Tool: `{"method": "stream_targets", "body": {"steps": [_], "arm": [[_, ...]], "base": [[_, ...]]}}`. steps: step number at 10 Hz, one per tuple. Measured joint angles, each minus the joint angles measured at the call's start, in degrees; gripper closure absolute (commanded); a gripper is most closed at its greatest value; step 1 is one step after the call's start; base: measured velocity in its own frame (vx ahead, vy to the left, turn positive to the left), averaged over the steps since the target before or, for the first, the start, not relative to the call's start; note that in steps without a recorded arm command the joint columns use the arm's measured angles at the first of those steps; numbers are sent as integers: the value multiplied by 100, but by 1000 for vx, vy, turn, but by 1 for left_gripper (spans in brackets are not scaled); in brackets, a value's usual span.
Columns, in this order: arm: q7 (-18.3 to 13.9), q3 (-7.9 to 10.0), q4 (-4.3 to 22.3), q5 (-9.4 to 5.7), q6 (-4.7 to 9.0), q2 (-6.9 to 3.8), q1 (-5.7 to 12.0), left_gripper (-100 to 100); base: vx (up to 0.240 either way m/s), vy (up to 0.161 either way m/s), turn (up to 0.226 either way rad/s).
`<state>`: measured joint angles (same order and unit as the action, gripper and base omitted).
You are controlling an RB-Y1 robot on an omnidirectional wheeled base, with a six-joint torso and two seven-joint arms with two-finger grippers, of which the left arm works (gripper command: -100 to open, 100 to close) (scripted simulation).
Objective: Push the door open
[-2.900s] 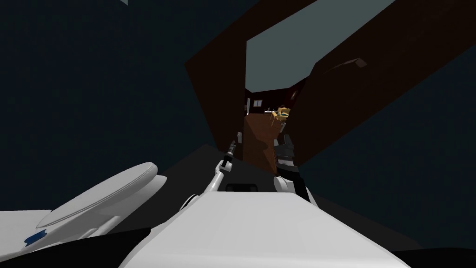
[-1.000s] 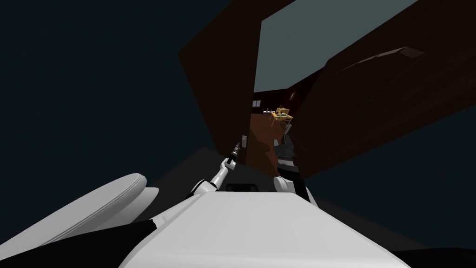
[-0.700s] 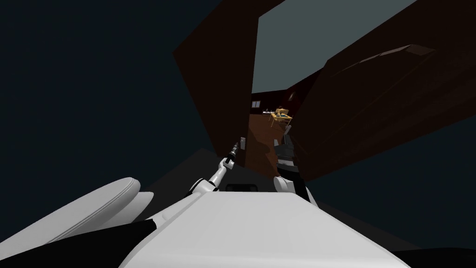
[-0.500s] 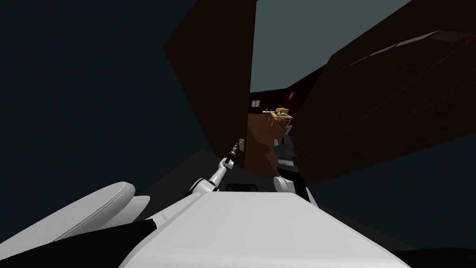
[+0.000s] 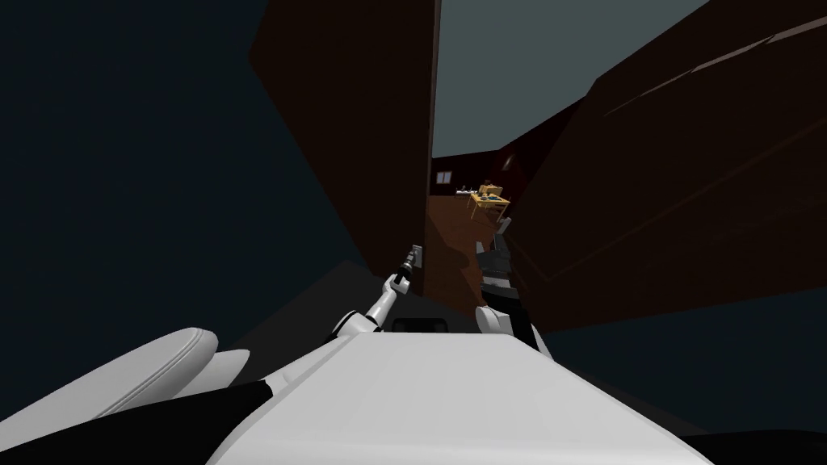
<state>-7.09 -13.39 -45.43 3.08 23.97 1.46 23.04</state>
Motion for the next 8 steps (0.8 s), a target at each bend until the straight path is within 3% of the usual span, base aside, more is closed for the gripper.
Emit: {"method": "stream_targets", "body": {"steps": [4, 6, 8], "arm": [[0, 5, 3, -1, 1, -6, 16, 100], [7, 11, -49, -2, -39, -43, -48, 100], [34, 98, 110, -27, -20, -107, -3, 100]], "base": [[-3, 2, -3], [114, -100, 26], [158, -131, 65]]}}
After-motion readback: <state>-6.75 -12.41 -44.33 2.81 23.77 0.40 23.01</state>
